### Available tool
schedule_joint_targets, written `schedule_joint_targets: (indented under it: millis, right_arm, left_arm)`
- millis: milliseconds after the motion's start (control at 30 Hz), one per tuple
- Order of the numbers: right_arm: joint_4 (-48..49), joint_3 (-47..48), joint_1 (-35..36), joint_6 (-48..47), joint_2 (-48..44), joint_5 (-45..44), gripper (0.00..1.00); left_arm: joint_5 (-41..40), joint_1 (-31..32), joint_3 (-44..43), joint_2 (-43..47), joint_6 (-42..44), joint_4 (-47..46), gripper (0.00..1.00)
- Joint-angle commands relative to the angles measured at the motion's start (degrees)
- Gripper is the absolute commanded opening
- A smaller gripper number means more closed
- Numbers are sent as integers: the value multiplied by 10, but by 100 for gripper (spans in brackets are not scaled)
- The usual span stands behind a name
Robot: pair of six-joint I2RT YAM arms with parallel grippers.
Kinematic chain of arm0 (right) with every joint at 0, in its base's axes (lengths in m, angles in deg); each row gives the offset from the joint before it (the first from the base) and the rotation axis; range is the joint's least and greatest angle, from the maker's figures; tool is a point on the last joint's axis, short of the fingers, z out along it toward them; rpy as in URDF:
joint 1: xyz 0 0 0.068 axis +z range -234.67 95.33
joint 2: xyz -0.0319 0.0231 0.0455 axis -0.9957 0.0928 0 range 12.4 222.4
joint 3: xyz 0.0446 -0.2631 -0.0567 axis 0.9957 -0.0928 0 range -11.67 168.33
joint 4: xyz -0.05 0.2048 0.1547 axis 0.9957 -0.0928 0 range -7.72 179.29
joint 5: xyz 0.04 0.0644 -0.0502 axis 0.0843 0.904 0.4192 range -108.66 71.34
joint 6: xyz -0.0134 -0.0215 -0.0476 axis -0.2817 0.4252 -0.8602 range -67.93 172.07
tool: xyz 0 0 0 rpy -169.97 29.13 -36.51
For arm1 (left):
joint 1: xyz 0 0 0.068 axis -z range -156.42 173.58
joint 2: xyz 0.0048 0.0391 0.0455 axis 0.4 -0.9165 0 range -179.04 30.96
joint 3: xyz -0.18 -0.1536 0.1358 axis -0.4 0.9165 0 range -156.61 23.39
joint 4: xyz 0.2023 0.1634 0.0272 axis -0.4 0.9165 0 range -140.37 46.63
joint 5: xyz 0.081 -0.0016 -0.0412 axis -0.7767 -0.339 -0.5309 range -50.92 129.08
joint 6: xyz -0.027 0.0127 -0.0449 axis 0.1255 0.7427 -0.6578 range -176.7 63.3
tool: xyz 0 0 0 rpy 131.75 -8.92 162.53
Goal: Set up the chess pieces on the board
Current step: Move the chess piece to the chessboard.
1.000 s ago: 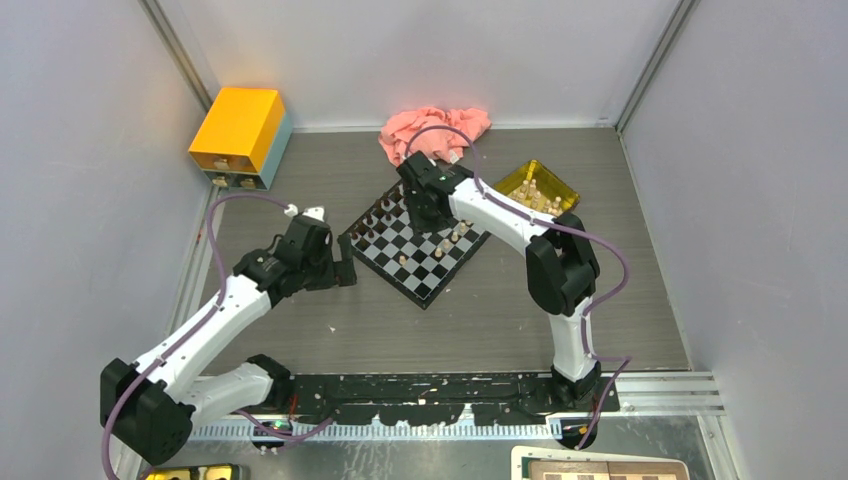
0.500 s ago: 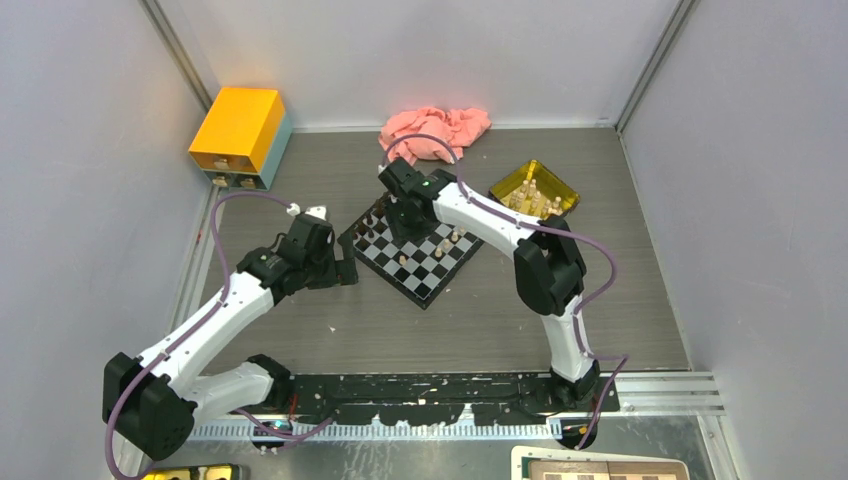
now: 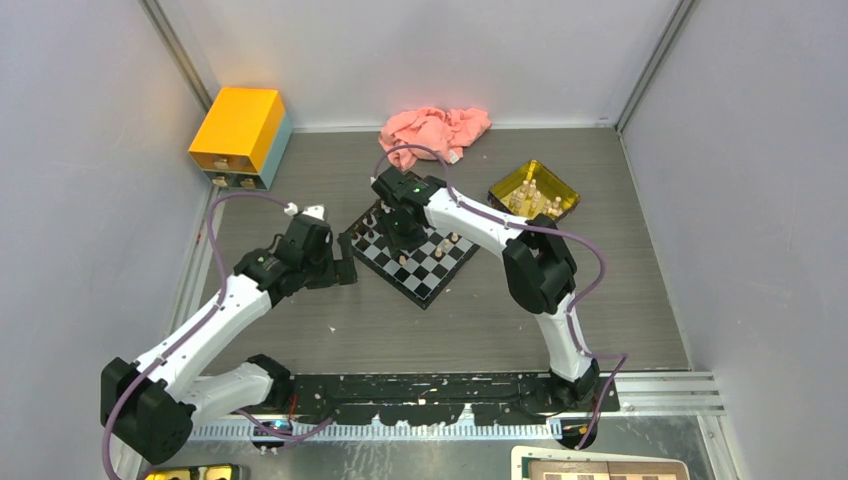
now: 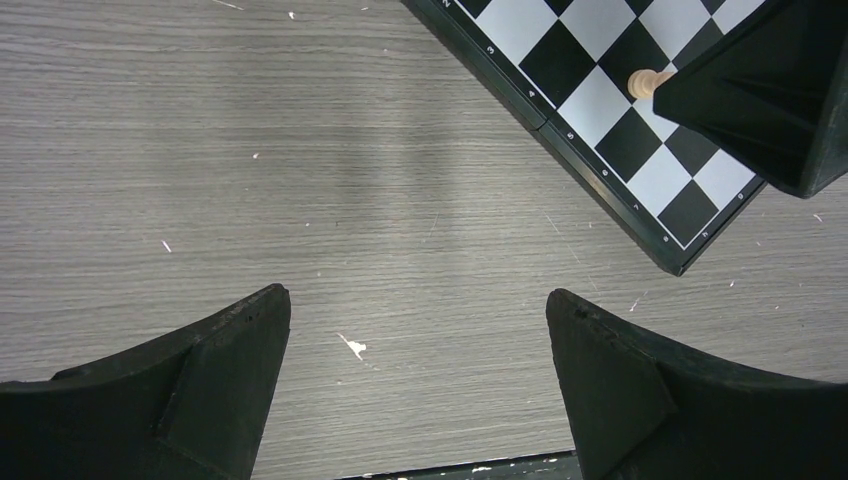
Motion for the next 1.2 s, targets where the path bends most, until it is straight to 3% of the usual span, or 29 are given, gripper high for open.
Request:
schedule_joint_targets:
  millis: [0,567,800,1167]
  right_arm:
    - [13,14,5,-4,4,11,48]
    - [27,4,6,-2,26,13,42]
    - [31,-2,6,-1,23,4,25]
    - [29,-13,6,0,0,-28,14]
  left_arm:
    - [-10,-3,-10,18,0,-3,100]
    - [-15,-3,-1,36,-2,7,100]
    - [-15,-3,1,36,-2,7,100]
    - [-14,-3,5,42,-3,7,100]
